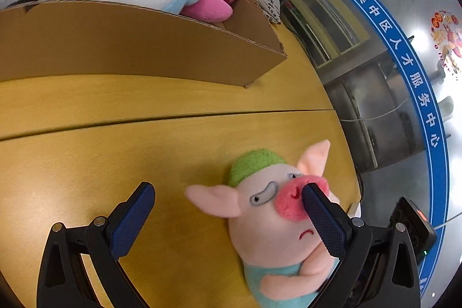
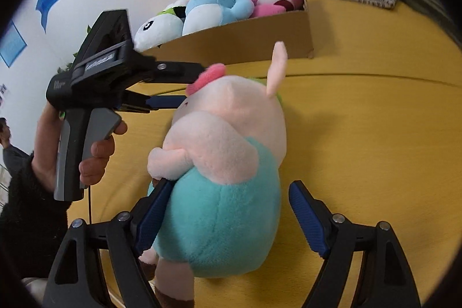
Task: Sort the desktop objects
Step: 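Close both grippers on the pink pig and lift it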
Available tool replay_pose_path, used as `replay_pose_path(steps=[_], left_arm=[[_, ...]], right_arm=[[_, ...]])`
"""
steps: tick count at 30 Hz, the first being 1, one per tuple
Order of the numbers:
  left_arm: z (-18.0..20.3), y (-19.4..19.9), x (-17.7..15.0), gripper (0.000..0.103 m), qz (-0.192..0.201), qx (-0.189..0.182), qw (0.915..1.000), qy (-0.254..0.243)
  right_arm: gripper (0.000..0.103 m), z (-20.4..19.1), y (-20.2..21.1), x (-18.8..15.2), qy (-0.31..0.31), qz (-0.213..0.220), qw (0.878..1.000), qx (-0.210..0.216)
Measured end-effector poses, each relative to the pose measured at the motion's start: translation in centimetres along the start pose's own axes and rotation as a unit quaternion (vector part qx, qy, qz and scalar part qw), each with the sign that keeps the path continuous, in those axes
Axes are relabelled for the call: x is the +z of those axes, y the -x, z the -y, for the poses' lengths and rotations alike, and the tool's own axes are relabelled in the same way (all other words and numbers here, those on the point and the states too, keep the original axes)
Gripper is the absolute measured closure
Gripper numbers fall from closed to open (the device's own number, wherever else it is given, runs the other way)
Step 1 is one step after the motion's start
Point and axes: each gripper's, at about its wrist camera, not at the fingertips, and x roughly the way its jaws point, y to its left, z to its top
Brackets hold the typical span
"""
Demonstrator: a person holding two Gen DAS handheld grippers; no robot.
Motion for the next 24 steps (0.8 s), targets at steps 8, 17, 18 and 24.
replay_pose_path(steps=[8, 17, 18, 24], left_arm=[[-0.9, -1.0, -2.9, 0.000, -0.035, -0.069, 0.9970, -0.002], [1.1, -4.6, -3.7, 0.012, -0.078, -0.173, 0.9819, -0.004], [1.4, -4.4, -3.4, 0.015, -0.070, -0.172, 0.9827, -0.005], [6.0, 0.7, -0.5, 0.020, -0.005, -0.127, 0.9881, -0.086]], right_arm=[[0.029, 1.3, 0.4, -1.1, 0.005, 0.003, 0.999, 0.046], [0.042, 1.2, 0.1, -0.3, 0.021, 0.005, 0.997, 0.075], [0.044, 1.2, 0.2, -0.2, 0.021, 0.011, 0.997, 0.078], [0.046, 1.1, 1.9, 2.9, 0.028, 0.077, 0.990, 0.119]])
